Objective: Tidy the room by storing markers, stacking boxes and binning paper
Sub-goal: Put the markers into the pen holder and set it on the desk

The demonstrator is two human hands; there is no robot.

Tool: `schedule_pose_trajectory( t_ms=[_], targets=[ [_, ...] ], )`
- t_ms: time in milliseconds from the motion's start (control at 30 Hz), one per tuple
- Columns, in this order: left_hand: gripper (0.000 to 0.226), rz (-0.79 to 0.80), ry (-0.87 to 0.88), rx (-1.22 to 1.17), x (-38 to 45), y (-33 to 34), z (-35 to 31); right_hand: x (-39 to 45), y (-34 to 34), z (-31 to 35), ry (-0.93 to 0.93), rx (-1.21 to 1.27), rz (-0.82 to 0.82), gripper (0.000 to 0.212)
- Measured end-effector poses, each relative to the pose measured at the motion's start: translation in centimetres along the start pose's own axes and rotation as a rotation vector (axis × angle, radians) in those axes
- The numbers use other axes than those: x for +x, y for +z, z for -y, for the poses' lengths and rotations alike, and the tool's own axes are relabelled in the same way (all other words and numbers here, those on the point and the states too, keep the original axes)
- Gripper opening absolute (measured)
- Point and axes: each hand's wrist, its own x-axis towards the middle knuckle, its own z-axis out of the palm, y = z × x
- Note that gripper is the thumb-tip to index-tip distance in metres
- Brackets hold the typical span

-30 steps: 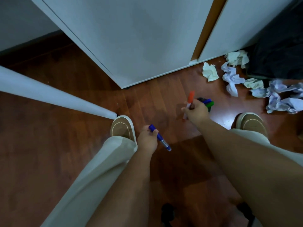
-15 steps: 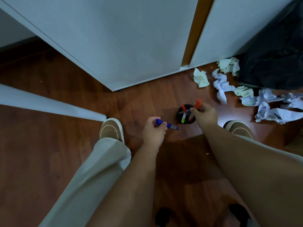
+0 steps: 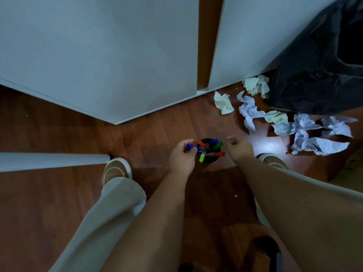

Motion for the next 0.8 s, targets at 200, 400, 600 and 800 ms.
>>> schedule_pose_trajectory(
  t_ms=[200,400,600,800],
  targets=[
    [0.076,0.054,-0.154,0.031,1.2,0.8,0.6,1.5,0.7,0.3,0.165,0.114,0.221,0.037],
    [0.066,0.139,-0.175,0.025,2.2,2.0,0.8,2.3,0.4,1.2,0.302,0.28,0.368,0.033],
    [0.075,0.153,-0.168,0.092,2.1,3.8,0.2,4.1,1.0,1.3,0.319,0.262,0.39,0.034],
    [0.061,0.196,-0.404,-0.264,3.5,5.0,2.6,4.2,0.7,1.3,0.394,0.27,0.424,0.03]
  ],
)
